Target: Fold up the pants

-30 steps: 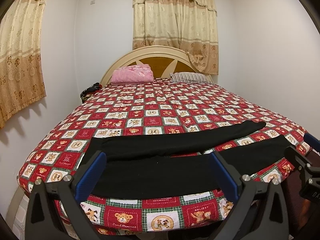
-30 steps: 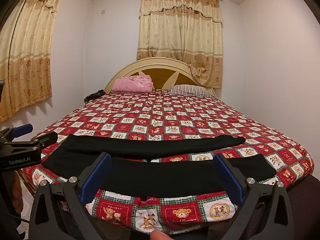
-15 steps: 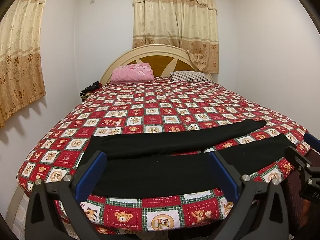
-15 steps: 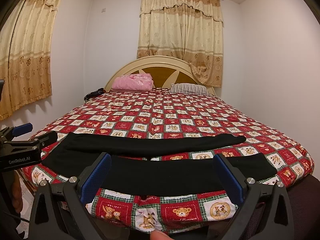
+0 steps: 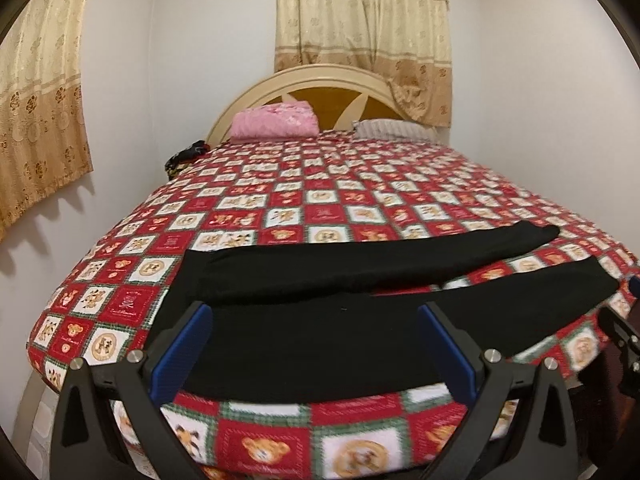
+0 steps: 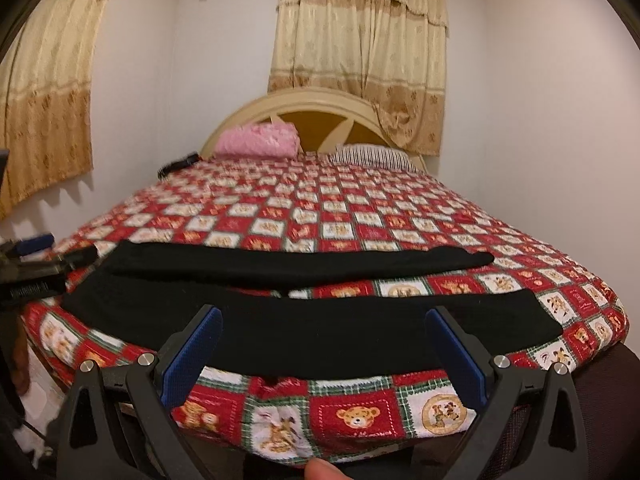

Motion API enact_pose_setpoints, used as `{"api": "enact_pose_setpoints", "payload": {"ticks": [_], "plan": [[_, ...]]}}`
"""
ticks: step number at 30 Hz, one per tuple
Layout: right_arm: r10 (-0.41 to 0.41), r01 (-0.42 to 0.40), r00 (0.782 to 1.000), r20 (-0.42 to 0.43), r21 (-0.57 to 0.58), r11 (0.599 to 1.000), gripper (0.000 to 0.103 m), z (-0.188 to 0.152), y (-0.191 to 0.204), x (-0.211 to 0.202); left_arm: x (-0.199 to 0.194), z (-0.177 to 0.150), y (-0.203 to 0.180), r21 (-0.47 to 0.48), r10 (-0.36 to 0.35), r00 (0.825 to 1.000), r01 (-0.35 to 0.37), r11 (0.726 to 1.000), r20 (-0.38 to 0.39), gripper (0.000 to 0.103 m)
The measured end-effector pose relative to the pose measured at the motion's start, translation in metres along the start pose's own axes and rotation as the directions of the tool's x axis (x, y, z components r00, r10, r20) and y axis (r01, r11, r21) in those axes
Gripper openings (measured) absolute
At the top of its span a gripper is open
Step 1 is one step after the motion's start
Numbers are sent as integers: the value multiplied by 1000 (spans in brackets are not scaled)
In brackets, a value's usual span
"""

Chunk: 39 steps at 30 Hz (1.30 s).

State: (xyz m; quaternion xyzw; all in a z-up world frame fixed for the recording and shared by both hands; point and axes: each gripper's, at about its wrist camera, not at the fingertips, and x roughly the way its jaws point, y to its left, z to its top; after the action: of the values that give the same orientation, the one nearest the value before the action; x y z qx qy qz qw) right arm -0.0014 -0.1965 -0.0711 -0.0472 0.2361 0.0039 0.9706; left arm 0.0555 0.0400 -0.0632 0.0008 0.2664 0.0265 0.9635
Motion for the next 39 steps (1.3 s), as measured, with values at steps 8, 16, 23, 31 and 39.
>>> {"api": "enact_pose_setpoints", "payload": {"ticks": [8,16,23,31,39], "plan": [[-73,73,994,-87,2,997,102,-3,-20,48,69,11,45,41,109,990,-106,994,-85,103],[-125,121,979,-161,-33,992,102,3,-44,103,149,28,114,93,236,955,-223,970,-181,103],[-152,143,963,-221,-57,988,102,13,-63,145,216,40,148,58,216,936,-208,976,-277,103],[-184,169,951,-249,-82,982,102,20,-82,173,275,37,179,-42,119,911,-147,988,-396,72],[-168,185,948,-271,38,982,102,35,-143,191,287,33,184,-123,-44,914,-7,992,-404,46]]}}
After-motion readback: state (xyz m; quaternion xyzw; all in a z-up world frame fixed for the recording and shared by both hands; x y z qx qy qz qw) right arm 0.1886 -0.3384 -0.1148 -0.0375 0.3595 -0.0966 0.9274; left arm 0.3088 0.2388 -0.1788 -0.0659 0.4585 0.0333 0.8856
